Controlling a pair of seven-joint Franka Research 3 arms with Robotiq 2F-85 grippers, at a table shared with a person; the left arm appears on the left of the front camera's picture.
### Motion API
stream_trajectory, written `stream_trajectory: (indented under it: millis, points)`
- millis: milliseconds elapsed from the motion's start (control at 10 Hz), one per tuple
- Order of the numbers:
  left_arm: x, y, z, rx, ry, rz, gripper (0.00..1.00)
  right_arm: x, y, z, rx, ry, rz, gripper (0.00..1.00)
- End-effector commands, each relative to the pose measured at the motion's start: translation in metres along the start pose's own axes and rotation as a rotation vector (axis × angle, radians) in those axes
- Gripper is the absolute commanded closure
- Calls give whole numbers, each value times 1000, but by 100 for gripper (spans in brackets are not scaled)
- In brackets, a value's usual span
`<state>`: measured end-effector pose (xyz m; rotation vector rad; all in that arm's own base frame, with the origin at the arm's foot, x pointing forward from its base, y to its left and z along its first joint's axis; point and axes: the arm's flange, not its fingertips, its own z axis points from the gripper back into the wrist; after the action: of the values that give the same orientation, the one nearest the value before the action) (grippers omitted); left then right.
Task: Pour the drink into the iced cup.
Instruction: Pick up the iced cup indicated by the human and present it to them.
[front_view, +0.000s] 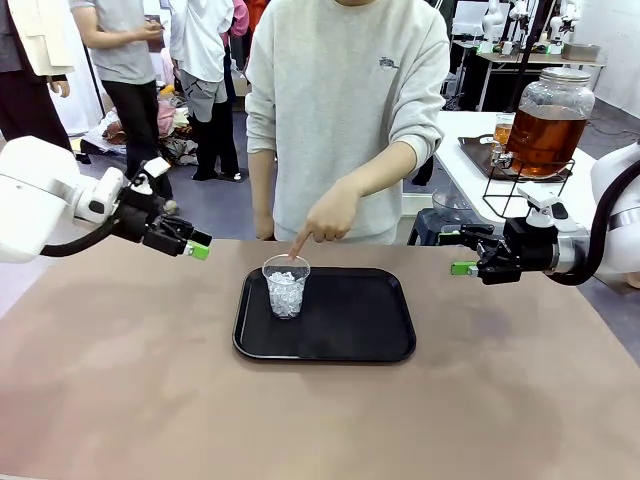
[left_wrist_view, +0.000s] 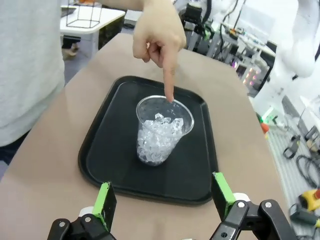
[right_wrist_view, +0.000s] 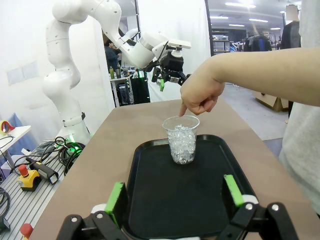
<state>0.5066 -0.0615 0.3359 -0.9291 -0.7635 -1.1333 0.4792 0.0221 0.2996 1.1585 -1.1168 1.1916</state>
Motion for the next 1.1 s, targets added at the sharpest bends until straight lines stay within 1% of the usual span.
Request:
stream_trajectory:
  millis: [0,300,400,700,1000]
  points:
    - [-15,8,-15,9,7,-177,0,2,-1,-1,-3,1,6,0]
    - [-29,10,-36,19,-15,-267,0,2,-1,-1,-3,1,6,0]
    - [-33,10,-42,33,-41,-280,0,2,-1,-1,-3,1,6,0]
    - [-43,10,-56,72,-106,-269,0,2,-1,-1,-3,1,6,0]
    - [-44,9,-55,37,-89,-255,0,2,-1,-1,-3,1,6,0]
